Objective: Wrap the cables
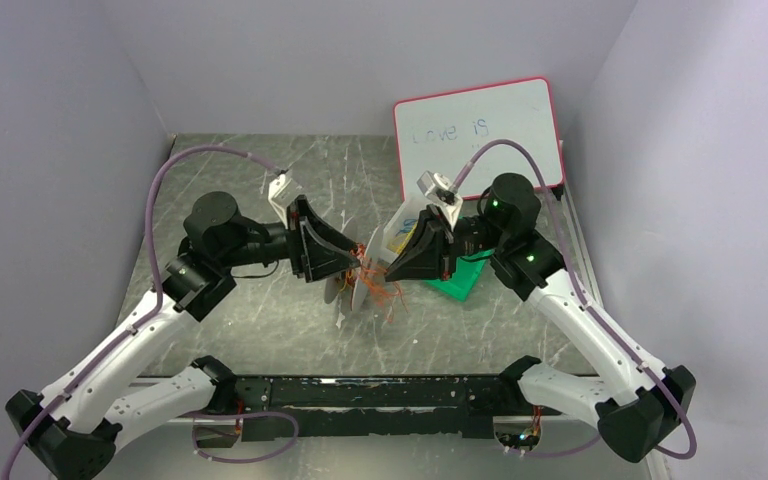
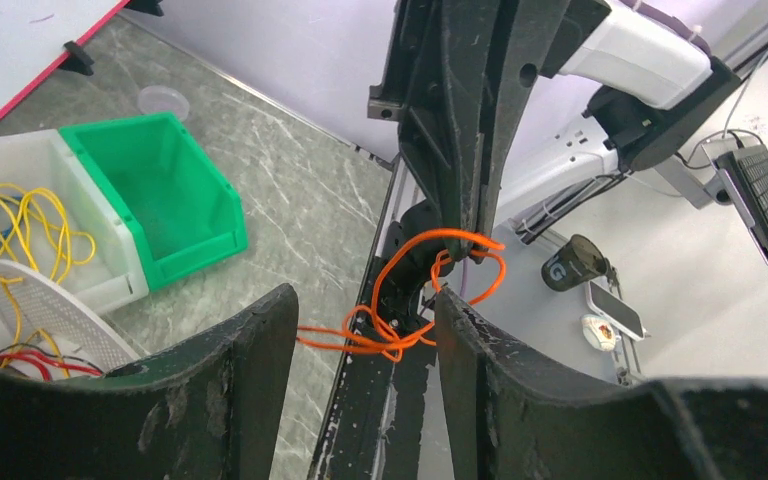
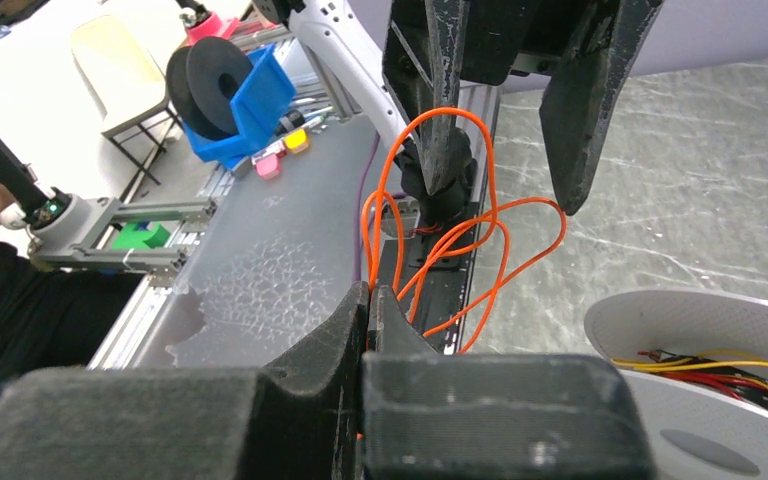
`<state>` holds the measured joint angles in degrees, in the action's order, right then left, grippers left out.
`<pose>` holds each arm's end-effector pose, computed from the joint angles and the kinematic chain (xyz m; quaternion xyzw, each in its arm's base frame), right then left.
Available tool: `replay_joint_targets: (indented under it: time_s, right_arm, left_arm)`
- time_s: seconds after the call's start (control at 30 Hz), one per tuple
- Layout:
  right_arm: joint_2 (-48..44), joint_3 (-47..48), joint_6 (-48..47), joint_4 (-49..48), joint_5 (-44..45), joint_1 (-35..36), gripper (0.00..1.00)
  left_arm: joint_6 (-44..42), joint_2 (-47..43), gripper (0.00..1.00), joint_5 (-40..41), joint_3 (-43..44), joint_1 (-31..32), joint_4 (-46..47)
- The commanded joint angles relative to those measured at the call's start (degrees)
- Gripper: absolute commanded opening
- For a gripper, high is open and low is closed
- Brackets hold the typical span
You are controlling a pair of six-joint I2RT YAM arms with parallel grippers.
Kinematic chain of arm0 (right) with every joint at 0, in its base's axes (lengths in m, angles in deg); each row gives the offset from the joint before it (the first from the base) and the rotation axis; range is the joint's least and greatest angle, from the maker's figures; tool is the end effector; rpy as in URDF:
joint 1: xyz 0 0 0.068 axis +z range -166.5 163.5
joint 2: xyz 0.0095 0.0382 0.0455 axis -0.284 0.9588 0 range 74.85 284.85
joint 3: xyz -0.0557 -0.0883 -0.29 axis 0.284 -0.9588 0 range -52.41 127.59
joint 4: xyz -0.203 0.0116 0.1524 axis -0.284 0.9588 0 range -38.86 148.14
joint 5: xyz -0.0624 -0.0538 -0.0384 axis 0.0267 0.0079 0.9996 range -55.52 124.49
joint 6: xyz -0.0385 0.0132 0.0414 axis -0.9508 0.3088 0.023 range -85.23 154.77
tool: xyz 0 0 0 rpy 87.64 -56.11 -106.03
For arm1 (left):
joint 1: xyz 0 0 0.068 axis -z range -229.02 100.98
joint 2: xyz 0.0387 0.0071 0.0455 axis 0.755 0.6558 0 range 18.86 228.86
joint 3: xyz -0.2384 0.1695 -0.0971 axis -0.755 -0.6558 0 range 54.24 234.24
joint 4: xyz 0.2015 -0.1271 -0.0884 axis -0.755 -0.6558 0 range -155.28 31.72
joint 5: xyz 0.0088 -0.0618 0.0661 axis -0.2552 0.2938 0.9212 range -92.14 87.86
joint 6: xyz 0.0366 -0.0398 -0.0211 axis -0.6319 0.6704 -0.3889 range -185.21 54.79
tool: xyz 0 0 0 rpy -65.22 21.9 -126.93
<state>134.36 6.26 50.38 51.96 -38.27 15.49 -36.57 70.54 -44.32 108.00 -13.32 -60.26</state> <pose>0.1416 0.1353 0.4264 -0.4913 0.5128 0.6156 0.3417 0.1245 -0.1239 0.4180 0.2948 0.6423 -0.5668 0.4236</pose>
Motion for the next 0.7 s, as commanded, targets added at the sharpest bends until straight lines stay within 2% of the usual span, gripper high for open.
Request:
replay_joint_targets:
  time_s: [0.0, 0.23, 0.43, 0.63, 0.67]
  right_arm:
    - [0.82, -0.41, 1.86, -2.99, -1.55, 1.61, 0.00]
    - [2.07, -0.23, 2.66, -4.68, -1.60, 3.91, 0.00]
    - [1.98, -0.35, 1.36, -3.82, -1.72, 4.51, 0.00]
    - [2.24, -0.88, 2.41, -5.59, -0.86, 4.65, 0.00]
    - [2.22, -0.92, 2.69, -5.95, -0.54, 4.61, 0.00]
  left_arm:
    - [-3.48, 1.33, 0.58, -5.88, 2.84, -0.20, 3.73]
    - [-2.23, 3.54, 0.56, -12.68, 2.86, -0.23, 8.89]
    - [-2.57, 3.55, 0.44, -13.78, 2.15, -0.22, 9.01]
    - [-1.29, 2.99, 0.11, -15.46, 1.09, -0.22, 11.39]
    - [-1.40, 2.99, 0.08, -15.44, 1.09, -0.21, 11.20]
